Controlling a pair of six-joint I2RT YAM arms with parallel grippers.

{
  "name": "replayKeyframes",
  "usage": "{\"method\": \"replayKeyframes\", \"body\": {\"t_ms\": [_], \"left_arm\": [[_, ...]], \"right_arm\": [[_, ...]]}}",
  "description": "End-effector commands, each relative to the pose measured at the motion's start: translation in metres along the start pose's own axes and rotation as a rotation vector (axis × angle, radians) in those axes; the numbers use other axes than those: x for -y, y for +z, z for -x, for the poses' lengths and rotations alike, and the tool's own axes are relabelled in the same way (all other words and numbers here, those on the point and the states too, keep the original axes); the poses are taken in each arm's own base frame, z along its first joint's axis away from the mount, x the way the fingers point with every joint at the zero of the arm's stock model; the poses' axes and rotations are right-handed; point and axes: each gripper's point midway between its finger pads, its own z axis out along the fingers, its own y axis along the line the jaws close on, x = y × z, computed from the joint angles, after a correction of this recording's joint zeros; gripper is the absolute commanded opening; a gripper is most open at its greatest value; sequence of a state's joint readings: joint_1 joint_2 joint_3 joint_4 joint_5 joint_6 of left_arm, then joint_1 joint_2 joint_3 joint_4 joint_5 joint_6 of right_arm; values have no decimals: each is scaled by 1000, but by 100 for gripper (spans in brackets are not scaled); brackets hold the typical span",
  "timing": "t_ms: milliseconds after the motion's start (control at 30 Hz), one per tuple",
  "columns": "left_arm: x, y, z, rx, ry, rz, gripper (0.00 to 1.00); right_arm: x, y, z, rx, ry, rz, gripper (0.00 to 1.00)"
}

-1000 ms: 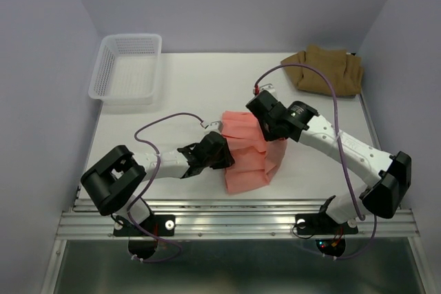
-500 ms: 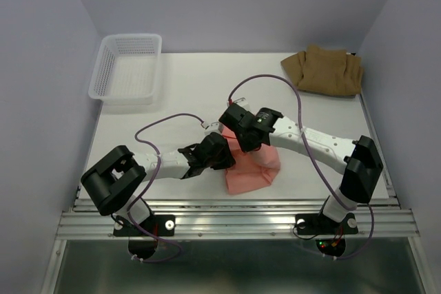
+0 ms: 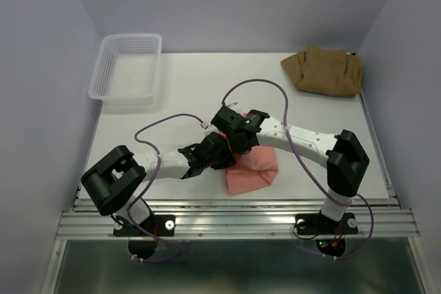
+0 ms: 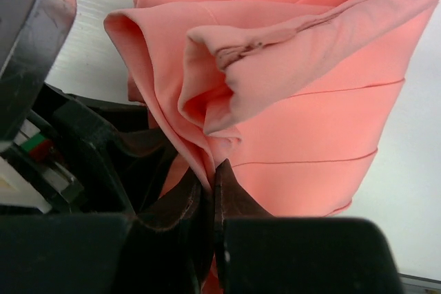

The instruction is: Fold and stack the skirts

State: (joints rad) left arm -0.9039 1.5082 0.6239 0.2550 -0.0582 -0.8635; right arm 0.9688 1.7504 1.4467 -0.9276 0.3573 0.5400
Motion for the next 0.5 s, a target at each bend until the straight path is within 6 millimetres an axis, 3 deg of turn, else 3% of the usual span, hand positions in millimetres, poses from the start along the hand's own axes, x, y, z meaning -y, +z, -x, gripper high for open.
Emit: {"method": "replayKeyframes", "body": {"t_ms": [0, 267, 467], "left_arm": [[17, -5, 10, 45, -15, -52, 38], [16, -14, 14, 65, -30, -54, 41], [13, -23, 16, 80, -36, -49, 46]], "right_arm": [[-31, 0, 20, 62, 84, 93, 5], [-39, 20, 15, 37, 116, 84, 9], [-40, 27, 17, 44, 135, 65, 19]]}}
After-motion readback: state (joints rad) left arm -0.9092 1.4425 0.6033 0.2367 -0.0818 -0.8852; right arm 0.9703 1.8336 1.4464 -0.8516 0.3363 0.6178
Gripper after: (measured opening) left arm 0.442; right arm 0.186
